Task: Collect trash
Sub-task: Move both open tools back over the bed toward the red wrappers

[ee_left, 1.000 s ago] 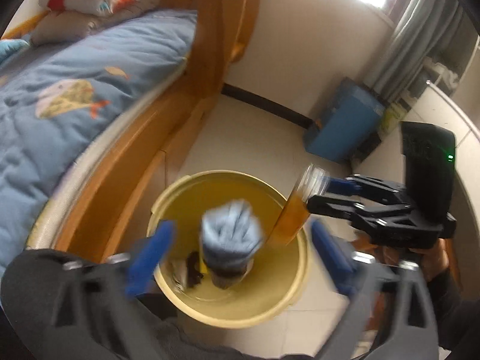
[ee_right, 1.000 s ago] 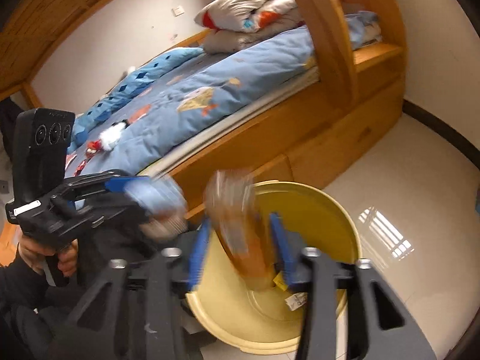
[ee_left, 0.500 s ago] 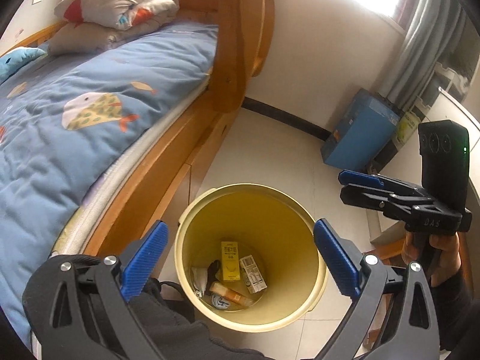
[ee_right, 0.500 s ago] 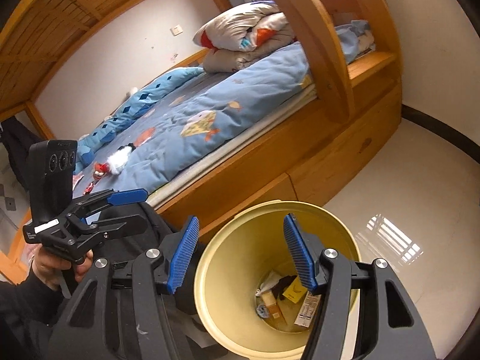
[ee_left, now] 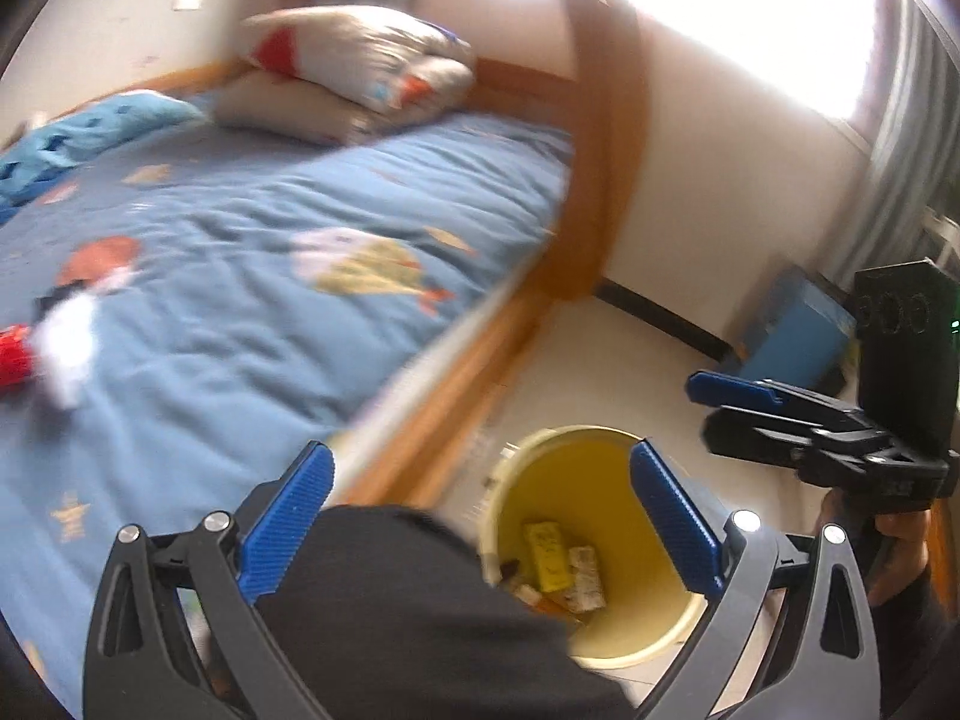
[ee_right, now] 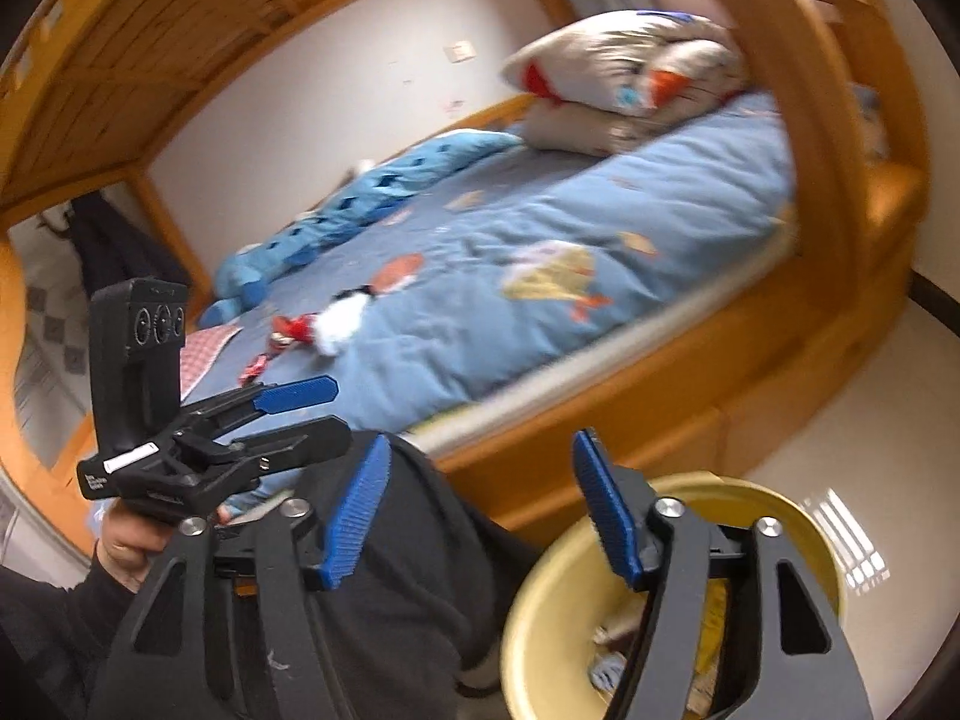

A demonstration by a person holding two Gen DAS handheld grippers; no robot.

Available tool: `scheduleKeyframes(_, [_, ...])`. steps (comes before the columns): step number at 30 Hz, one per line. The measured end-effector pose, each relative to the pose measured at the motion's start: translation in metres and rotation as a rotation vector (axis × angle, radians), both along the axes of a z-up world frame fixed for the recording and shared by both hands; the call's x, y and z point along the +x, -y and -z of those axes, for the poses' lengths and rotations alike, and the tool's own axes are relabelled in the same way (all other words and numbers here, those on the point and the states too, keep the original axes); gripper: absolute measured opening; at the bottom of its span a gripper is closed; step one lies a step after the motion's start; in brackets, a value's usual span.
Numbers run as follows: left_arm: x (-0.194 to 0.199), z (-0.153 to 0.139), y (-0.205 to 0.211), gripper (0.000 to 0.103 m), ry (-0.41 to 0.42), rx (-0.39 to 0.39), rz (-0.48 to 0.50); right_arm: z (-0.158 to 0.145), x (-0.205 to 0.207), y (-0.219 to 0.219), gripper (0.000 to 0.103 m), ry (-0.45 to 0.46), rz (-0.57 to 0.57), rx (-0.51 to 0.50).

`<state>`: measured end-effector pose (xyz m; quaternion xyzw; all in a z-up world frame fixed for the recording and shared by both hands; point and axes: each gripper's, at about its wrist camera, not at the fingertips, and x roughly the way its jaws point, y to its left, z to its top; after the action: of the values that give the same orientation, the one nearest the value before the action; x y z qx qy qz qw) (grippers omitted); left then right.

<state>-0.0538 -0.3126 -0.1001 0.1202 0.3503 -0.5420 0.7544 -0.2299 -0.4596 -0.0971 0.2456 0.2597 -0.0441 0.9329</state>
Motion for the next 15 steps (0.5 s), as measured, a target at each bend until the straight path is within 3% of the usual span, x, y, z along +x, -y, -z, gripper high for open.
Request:
scheduleKeyframes(7, [0.055, -0.014, -0.073, 0.099, 0.053, -0.020, -0.226, -0.021, 0.077, -0.044, 0.071, 0.036, -0.181, -0.022])
scheduleKeyframes(15, [0.114, -0.034, -0.167, 0.099, 0.105, -0.050, -0.528, -0.040, 0.152, -0.103, 0.082, 0.094, -0.340, -0.047])
